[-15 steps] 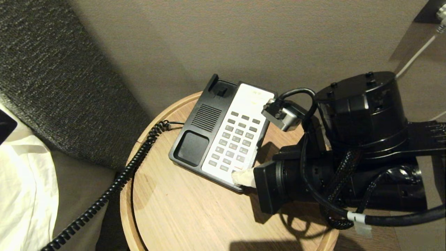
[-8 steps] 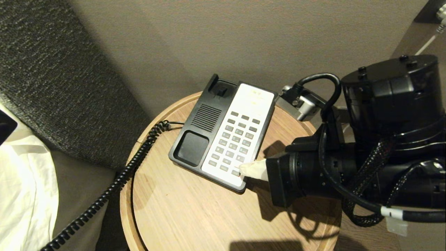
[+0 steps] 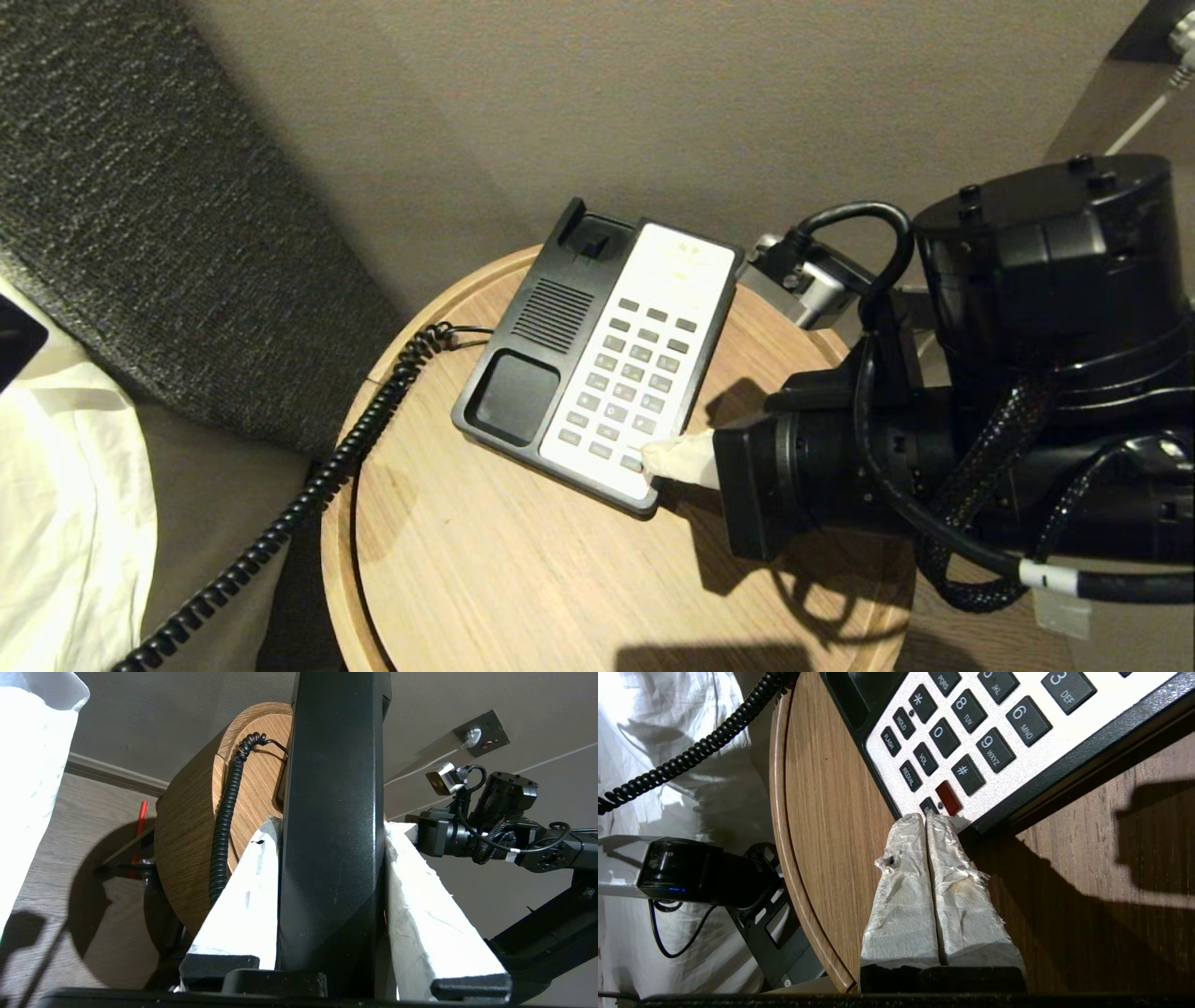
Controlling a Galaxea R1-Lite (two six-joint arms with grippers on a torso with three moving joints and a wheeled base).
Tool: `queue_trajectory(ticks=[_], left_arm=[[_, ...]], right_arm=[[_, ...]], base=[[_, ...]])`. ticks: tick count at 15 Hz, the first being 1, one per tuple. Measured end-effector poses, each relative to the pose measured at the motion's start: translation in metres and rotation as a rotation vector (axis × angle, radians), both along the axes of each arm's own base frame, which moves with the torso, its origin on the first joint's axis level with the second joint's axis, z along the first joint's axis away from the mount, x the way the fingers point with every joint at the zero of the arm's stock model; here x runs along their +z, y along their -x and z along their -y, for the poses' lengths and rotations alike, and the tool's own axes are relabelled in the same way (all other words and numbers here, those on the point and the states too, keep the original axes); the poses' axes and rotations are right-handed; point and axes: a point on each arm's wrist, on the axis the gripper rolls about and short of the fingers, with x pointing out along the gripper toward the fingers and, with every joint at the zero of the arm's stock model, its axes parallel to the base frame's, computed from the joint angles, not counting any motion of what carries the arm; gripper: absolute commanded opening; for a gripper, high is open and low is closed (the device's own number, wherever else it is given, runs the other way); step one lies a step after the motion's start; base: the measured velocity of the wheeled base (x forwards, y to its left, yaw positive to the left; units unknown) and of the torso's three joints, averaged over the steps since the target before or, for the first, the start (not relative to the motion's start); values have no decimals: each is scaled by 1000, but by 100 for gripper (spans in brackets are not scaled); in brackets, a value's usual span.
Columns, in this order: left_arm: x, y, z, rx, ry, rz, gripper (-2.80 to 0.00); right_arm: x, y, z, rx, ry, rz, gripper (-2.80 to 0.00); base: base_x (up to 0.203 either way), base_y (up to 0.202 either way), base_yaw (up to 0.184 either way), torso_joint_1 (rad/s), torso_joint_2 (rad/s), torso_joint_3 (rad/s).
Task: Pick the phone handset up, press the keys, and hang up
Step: Dial the number
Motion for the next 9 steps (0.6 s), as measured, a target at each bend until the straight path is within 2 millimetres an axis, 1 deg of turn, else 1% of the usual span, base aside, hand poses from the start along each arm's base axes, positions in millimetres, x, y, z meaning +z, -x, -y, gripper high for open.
queue_trajectory(ticks=[9], left_arm=[[0,1,-1,-2,3,5,-280]], right_arm=[[-9,-3,-11,9,27,-14,-280]], base=[[0,0,0,0,0,0]])
